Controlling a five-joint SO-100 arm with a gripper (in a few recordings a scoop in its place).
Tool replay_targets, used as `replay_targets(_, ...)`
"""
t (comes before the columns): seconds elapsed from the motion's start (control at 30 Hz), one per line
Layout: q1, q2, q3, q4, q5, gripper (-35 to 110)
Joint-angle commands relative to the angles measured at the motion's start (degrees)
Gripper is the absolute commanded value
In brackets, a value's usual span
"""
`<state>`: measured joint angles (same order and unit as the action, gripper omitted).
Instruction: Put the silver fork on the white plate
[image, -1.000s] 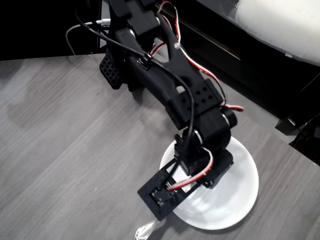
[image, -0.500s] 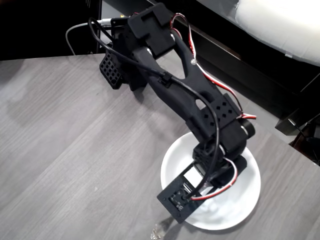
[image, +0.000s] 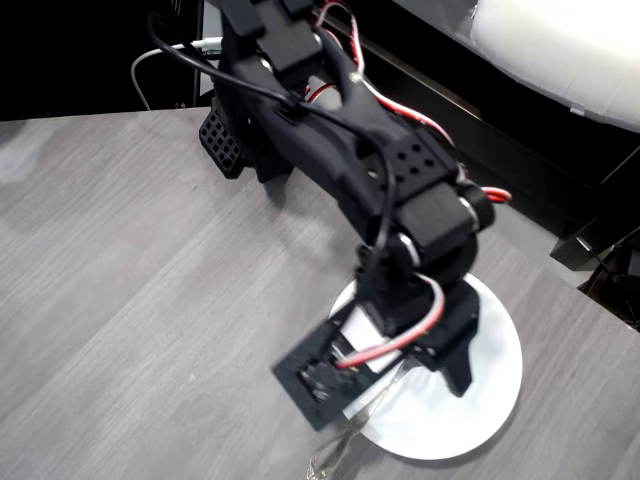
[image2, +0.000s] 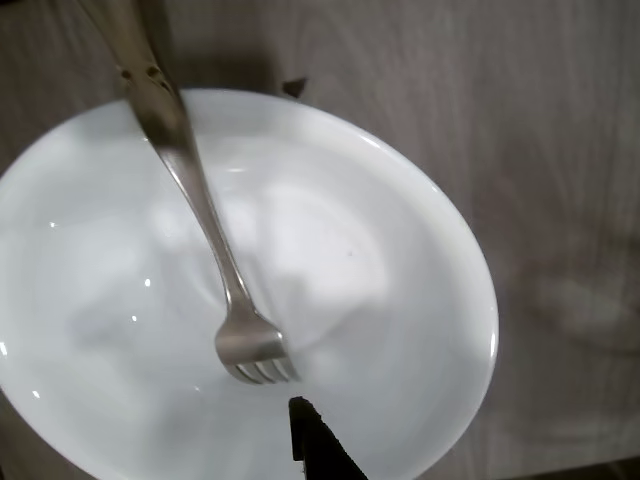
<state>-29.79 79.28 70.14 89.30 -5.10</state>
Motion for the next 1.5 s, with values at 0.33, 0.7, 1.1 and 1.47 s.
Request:
replay_targets(0.33, 25.8, 74.1, 62.8, -24.0, 2.5, 0)
replay_targets(0.7, 24.6, 110.5, 99.0, -24.0, 2.9, 0)
replay_targets(1.1, 25.7, 110.4, 103.6, -19.4, 6.2, 0)
replay_targets(1.47, 25.8, 110.4, 103.6, -19.4, 6.3, 0)
